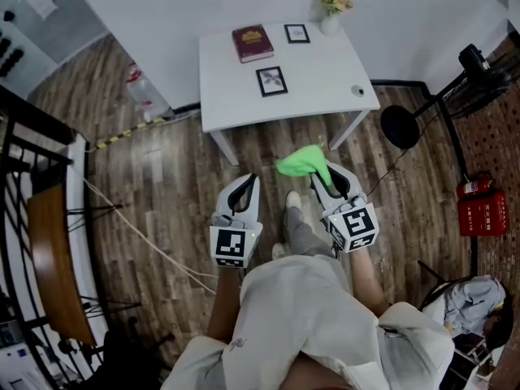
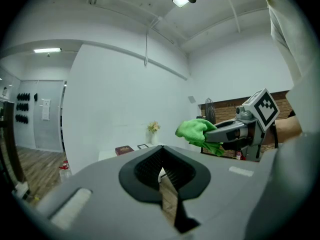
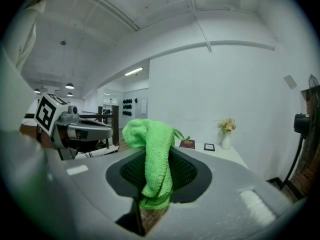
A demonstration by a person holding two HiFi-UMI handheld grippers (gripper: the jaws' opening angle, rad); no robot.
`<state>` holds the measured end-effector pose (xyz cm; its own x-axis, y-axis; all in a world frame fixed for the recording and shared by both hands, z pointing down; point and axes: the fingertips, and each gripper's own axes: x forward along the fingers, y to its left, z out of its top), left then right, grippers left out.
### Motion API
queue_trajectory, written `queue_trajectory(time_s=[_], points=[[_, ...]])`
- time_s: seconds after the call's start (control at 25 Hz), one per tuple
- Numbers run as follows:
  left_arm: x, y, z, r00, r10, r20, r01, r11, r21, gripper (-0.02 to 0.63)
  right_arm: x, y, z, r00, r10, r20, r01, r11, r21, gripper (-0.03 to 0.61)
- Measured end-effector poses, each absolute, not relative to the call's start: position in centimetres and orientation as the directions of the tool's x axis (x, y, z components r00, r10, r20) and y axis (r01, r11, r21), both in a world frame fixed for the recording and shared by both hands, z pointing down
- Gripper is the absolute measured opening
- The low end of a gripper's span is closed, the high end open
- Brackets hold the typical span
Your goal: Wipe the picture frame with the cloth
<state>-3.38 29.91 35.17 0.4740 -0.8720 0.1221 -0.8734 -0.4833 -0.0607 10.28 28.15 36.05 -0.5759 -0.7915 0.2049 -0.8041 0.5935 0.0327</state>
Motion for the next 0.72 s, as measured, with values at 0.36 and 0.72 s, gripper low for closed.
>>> queue_trajectory(time_s=[0.36, 0.72], points=[[-3.5, 22.0, 35.3, 0.438, -0.887, 0.145, -0.894, -0.447, -0.037, 0.02, 9.7, 19.8, 36.0, -0.612, -0.761, 0.215, -0.778, 0.628, 0.007, 0.098], [-2.3, 13.1, 34.9, 0.391, -0.903, 0.178, -0.911, -0.407, -0.062, 0.02, 10.4, 10.2, 35.6, -0.662, -0.72, 0.211, -0.739, 0.673, -0.021, 0.098]])
